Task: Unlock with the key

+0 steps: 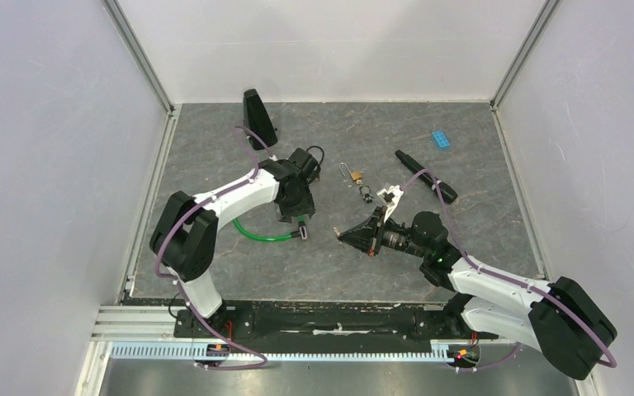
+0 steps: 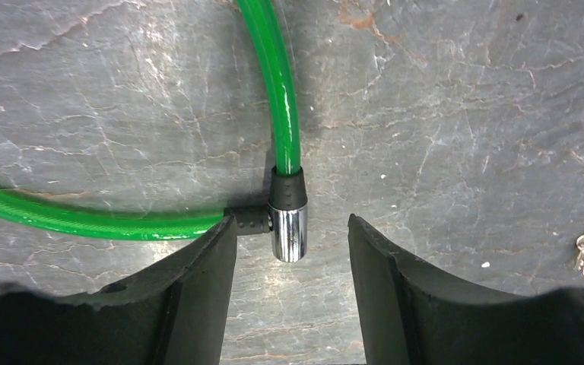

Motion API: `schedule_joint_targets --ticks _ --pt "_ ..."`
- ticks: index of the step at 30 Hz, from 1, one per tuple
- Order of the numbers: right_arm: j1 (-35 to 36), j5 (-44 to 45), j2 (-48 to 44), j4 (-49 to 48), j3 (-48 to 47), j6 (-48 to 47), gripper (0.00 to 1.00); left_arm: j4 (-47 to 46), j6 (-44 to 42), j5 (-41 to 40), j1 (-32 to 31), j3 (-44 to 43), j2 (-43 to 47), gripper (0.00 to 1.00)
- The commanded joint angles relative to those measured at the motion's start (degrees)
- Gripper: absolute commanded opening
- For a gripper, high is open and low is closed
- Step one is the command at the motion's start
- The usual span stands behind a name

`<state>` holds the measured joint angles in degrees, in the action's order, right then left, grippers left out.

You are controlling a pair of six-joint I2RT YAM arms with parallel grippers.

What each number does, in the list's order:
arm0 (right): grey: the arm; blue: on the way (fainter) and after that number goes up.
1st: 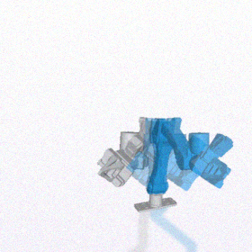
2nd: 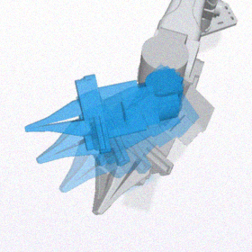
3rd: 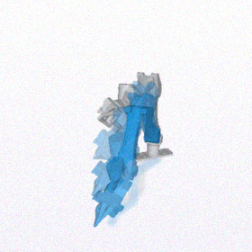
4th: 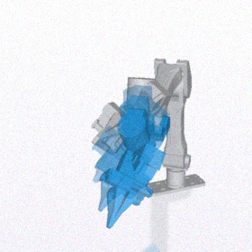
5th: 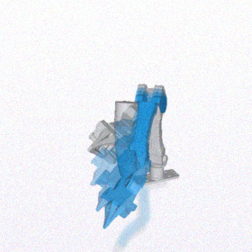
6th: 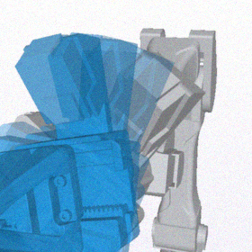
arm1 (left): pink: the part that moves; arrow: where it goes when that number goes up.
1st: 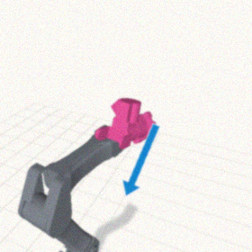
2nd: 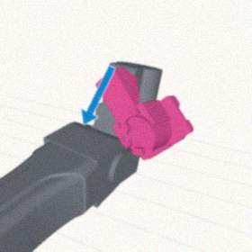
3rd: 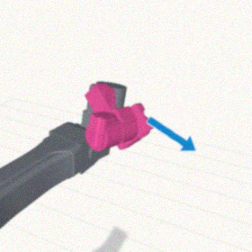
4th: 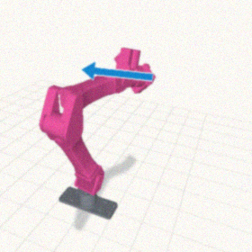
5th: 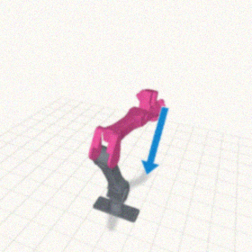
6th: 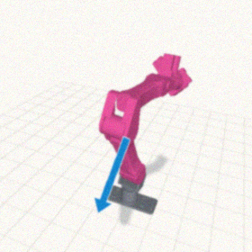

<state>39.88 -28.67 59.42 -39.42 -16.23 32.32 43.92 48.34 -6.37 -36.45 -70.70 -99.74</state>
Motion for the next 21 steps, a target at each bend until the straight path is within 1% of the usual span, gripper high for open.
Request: schedule_joint_targets --ticks 1,8,14,16,21 --pt "-0.3 -0.8 -0.1 -2.9 0.1 0.4 0.00 1.7 -1.0 -4.0 -0.1 -2.6 -3.1 0.62" --pt "-0.5 -0.9 0.0 -2.8 0.2 0.4 0.00 0.8 -1.3 -3.1 -1.1 -3.6 -9.1 0.56" --pt "-0.6 -0.9 0.1 -2.8 0.3 0.5 0.00 -0.5 -0.2 -1.3 -2.2 -2.3 -10.6 0.49" --pt "-0.6 -0.9 0.2 -3.1 0.3 0.6 0.00 -0.5 0.2 -1.3 -2.6 -1.9 -10.9 0.44" --pt "-0.7 -1.4 0.4 -3.1 0.5 0.7 0.00 -2.4 2.5 -1.7 -2.7 -0.2 -9.8 0.21"
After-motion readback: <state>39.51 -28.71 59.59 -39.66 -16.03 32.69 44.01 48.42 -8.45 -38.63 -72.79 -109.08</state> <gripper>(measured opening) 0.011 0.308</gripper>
